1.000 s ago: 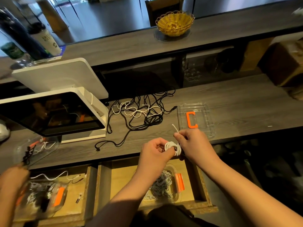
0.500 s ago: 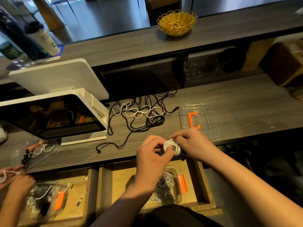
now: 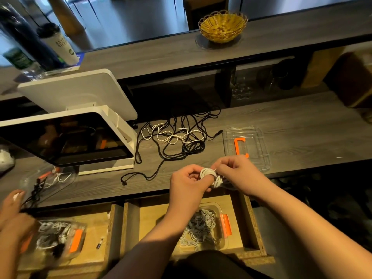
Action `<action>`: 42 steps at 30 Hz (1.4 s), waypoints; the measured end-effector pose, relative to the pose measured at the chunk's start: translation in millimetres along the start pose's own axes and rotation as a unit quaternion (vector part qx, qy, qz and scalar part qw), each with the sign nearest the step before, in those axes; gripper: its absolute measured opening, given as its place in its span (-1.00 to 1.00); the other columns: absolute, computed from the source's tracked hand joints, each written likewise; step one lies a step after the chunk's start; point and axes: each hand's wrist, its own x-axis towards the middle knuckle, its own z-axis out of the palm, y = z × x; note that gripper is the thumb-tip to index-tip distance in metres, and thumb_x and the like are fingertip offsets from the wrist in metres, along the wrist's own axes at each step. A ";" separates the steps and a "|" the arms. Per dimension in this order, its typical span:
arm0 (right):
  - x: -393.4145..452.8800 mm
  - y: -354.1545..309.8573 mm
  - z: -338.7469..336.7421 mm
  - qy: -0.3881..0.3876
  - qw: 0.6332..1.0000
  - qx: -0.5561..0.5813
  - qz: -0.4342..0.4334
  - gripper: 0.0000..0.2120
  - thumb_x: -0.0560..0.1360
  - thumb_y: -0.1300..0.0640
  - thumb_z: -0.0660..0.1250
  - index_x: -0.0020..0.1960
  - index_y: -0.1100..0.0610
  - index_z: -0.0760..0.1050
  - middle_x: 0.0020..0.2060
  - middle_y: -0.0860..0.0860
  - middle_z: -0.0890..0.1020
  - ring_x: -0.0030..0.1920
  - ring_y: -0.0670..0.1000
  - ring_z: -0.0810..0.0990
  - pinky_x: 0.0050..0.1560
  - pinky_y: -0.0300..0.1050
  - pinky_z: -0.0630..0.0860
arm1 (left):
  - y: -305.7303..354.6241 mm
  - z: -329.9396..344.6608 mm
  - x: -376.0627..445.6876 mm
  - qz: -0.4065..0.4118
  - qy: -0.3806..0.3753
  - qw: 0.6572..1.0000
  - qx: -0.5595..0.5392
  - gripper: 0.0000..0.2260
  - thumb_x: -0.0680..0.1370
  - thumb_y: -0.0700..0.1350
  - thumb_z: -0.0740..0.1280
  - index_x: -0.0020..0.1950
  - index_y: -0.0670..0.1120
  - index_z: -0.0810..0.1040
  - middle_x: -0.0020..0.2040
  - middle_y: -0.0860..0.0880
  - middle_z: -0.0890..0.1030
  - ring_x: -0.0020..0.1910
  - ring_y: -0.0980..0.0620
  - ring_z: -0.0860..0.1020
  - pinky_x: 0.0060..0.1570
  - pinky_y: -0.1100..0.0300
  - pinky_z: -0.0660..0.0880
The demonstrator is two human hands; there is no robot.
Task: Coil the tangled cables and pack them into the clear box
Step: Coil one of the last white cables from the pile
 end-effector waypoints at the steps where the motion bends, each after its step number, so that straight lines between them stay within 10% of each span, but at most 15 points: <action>1: 0.1 1.5 0.0 0.005 1.000 0.014 0.000 -0.87 0.58 0.22 0.29 -0.02 0.21 0.61 -0.15 0.22 0.67 -0.23 0.11 0.60 -0.14 0.08 0.59 | 0.1 0.0 0.8 -0.005 -0.001 1.000 -0.007 -0.93 0.46 -0.28 0.50 -0.13 -0.12 0.68 -0.26 -0.10 0.70 -0.31 0.06 0.64 -0.29 0.25 0.57; 5: -5.5 1.3 8.6 0.052 0.992 0.118 -0.003 -0.78 0.59 0.07 0.30 0.03 0.24 0.51 -0.19 0.22 0.65 -0.33 0.05 0.59 -0.34 -0.17 0.57 | 5.9 -2.7 3.9 -0.001 0.018 1.000 -0.025 -0.91 0.47 -0.30 0.48 -0.13 -0.13 0.67 -0.25 -0.08 0.70 -0.32 0.10 0.65 -0.34 0.33 0.55; 13: -19.4 6.3 15.4 0.085 0.990 0.085 -0.078 -0.61 0.41 -0.17 0.35 0.17 -0.06 0.46 -0.10 -0.08 0.69 -0.12 -0.07 0.68 -0.14 -0.06 0.64 | 7.5 0.7 8.1 0.006 0.048 0.999 -0.020 -0.95 0.46 -0.27 0.50 -0.13 -0.15 0.66 -0.29 -0.10 0.69 -0.36 0.09 0.64 -0.37 0.32 0.53; 24: -9.1 1.7 -4.5 0.065 0.987 0.123 -0.079 -0.81 0.56 0.13 0.34 0.16 0.07 0.61 -0.10 0.04 0.69 -0.18 -0.06 0.63 -0.23 -0.18 0.56 | 14.3 -8.2 14.0 -0.047 -0.060 0.986 -0.149 -0.76 0.40 -0.11 0.48 0.04 -0.12 0.69 -0.07 -0.13 0.72 -0.17 0.04 0.66 -0.11 0.26 0.59; 29: -6.3 -0.4 -15.8 0.008 0.990 0.116 -0.081 -0.79 0.59 0.14 0.29 0.18 0.04 0.62 0.01 0.06 0.70 0.04 0.13 0.64 0.03 0.01 0.60 | 13.1 -7.7 20.3 -0.092 -0.097 0.960 -0.247 -0.71 0.39 -0.14 0.45 0.09 -0.19 0.66 -0.03 -0.15 0.71 -0.13 0.04 0.66 -0.11 0.28 0.59; 42: 3.3 15.0 -8.8 0.008 0.996 0.042 -0.078 -0.74 0.61 0.15 0.27 0.28 0.00 0.56 0.03 -0.09 0.68 0.03 -0.08 0.63 -0.04 -0.16 0.59 | 20.5 -6.2 30.9 -0.124 -0.107 0.981 0.102 -0.60 0.62 0.12 0.28 -0.12 -0.19 0.67 -0.26 -0.09 0.72 -0.43 0.07 0.60 -0.49 0.28 0.45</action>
